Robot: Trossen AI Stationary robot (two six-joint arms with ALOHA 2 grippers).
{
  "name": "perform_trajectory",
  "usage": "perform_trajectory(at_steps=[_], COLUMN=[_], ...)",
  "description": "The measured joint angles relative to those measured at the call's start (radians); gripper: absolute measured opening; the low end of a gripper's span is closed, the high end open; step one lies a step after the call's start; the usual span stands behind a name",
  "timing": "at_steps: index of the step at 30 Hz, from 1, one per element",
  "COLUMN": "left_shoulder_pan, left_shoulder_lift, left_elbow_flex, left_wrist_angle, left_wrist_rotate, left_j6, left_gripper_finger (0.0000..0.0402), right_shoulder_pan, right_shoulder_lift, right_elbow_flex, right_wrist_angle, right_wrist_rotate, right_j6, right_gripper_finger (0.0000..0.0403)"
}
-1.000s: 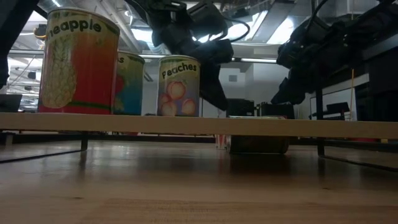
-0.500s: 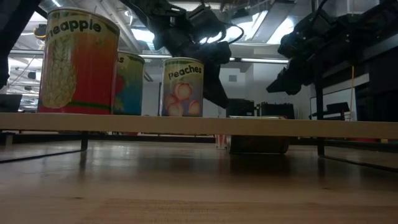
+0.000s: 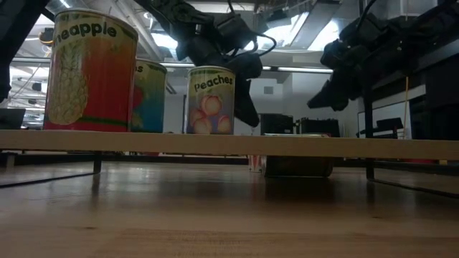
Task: Pick and place cans onto a shelf
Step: Put the blue yellow canned carrot on the shelf
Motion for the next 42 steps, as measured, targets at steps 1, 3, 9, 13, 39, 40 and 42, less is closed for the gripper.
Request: perform_trajectory(at_steps=[1,3,9,13,39,40,42], left_shoulder_pan=[-0.002,-0.01,-0.045,-0.066,-0.085,-0.084,-0.084], left_shoulder_lift=[0.0,0.0,-0.001,-0.001,-0.001,-0.001,-0.001], left_elbow_flex=[0.0,0.0,0.0,0.0,0.0,0.0,0.0], left_wrist_angle=[-0.005,-0.01,-0.037,-0.037,-0.024,-0.023,-0.023], left_wrist_rotate=[0.009,0.037,0.057,0.065,0.057,0.057,0.057], left_j6=[0.001,-0.007,-0.011,-0.018,-0.018,-0.018,-0.018], left_gripper_finger=[0.0069,0.0069,0.0069,0.0069,0.0069,0.0069,0.0069], right_shoulder_pan=[0.0,0.0,0.0,0.0,0.0,0.0,0.0], right_shoulder_lift=[0.0,0.0,0.0,0.0,0.0,0.0,0.0], right_elbow_flex=[0.0,0.0,0.0,0.0,0.002,0.002,0.002], right_wrist_angle=[-0.005,-0.009,-0.009,-0.009,0.01,0.01,0.01], right_wrist_rotate=[0.0,0.0,0.0,0.0,0.0,0.0,0.001], right_j6=[0.0,0.0,-0.003,-0.003,0.014,0.032,0.062], right_gripper_finger=[0.0048,0.0048,0.0048,0.0048,0.0061,0.0068,0.0085])
